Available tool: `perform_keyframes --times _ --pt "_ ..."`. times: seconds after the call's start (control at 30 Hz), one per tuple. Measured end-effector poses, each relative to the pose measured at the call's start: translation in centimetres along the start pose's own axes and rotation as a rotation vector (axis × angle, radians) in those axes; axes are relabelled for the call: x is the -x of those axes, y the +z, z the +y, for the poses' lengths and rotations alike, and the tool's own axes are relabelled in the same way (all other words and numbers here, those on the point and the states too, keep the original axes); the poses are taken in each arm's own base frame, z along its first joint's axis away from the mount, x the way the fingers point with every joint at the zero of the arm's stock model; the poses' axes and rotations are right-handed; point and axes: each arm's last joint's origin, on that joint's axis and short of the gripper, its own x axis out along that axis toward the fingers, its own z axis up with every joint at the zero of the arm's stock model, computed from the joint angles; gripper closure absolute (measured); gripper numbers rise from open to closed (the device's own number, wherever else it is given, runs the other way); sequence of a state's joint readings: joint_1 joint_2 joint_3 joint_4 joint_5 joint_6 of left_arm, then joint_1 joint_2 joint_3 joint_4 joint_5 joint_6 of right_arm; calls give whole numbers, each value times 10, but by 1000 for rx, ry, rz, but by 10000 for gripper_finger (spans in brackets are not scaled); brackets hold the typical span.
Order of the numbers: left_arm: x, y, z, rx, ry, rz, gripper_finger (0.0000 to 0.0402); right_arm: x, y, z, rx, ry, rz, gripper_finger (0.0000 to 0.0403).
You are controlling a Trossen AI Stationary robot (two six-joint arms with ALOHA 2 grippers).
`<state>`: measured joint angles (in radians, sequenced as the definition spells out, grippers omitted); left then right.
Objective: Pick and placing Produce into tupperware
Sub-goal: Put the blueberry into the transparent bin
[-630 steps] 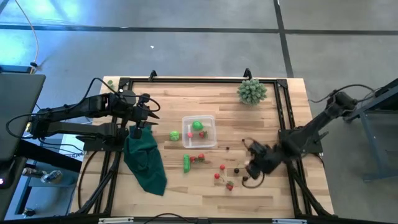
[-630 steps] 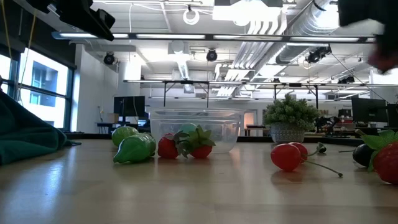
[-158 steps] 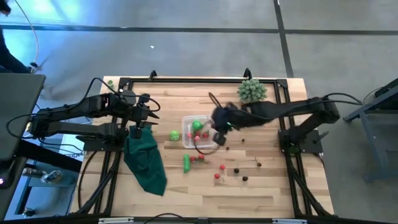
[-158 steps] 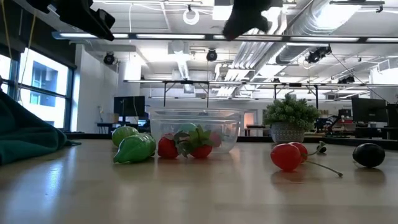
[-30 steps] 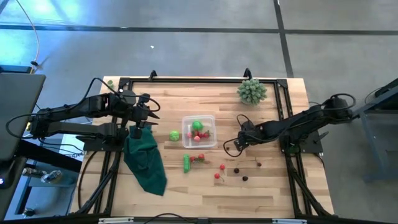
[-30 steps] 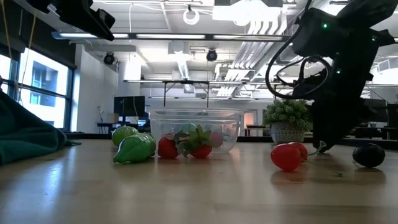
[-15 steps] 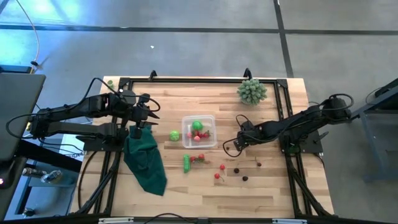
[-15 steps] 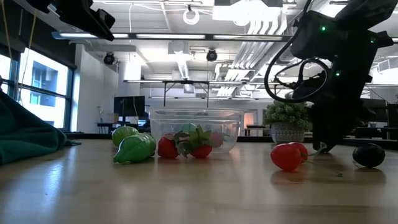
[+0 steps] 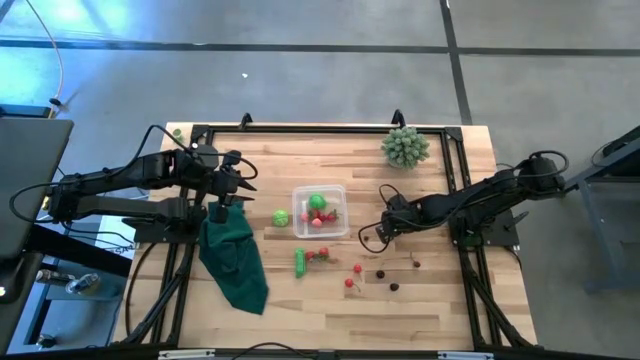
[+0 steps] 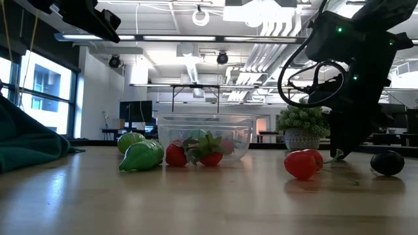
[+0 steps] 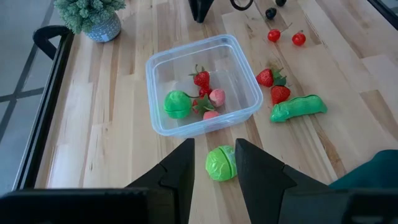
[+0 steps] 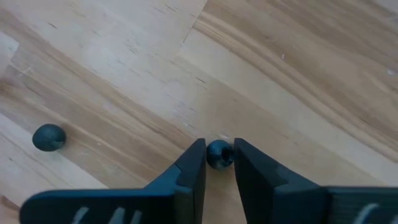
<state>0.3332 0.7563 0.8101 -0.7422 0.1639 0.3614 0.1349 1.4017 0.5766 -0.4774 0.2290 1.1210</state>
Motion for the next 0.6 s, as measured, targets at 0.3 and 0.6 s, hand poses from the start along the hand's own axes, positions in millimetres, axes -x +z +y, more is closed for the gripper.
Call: perform_keyframes --times 0.3,0.6 --pt "0 0 0 0 0 0 295 0 0 0 -3 1 0 355" --pt "0 0 0 0 0 0 295 13 8 11 30 38 -29 355"
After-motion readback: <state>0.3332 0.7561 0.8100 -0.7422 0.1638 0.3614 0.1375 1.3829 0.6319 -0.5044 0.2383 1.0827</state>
